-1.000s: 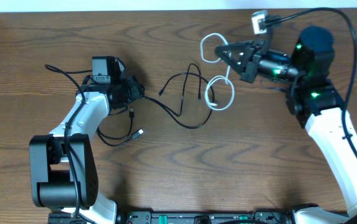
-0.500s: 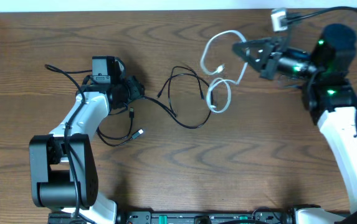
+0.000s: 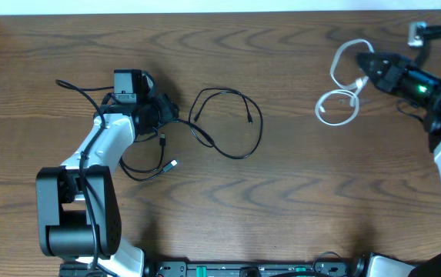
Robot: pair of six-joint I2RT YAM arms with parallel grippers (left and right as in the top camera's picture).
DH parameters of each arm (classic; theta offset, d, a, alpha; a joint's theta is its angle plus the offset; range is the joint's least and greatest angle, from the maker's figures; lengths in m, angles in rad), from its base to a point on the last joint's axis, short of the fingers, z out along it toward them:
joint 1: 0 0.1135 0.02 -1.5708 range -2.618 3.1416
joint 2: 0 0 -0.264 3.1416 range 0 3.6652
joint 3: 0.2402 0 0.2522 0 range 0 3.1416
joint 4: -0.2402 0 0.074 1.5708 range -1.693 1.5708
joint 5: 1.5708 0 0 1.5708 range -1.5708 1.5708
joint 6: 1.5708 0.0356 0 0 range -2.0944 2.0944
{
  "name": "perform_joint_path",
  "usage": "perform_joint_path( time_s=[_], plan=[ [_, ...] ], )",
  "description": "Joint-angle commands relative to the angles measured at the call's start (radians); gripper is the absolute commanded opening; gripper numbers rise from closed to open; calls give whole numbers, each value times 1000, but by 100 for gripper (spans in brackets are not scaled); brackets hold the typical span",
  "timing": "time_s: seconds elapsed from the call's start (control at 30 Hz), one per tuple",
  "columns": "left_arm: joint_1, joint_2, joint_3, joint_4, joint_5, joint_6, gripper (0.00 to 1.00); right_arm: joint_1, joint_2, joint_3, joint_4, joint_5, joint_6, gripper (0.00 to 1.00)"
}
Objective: Untangle cables
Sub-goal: 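Pull the white cable rightward with the right gripper, away from black cables, then place the white cable at the right table edge and withdraw right gripper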
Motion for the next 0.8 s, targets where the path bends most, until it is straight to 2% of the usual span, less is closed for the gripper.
perform_joint_path(
  time_s=[0.0, 0.23, 0.4, 0.57, 0.67, 0.77],
  plan=[
    [-2, 0, 5, 0, 5, 9, 55, -53, -11, 6, -44, 185, -29, 1],
    [-2, 0, 5, 0, 5, 9, 55, -119, -11, 6, -94, 171, 61, 1],
    [-2, 0, 5, 0, 5, 9, 55, -113, -11, 6, -51, -147, 76, 1],
    [-2, 0, 5, 0, 5, 9, 55, -100, -11, 6, 63, -482, 76, 1],
    [-2, 0, 5, 0, 5, 9, 55, -96, -11, 6, 111, -583, 76, 1],
    [-2, 0, 5, 0, 5, 9, 55, -96, -11, 6, 114, -594, 76, 1]
  ],
)
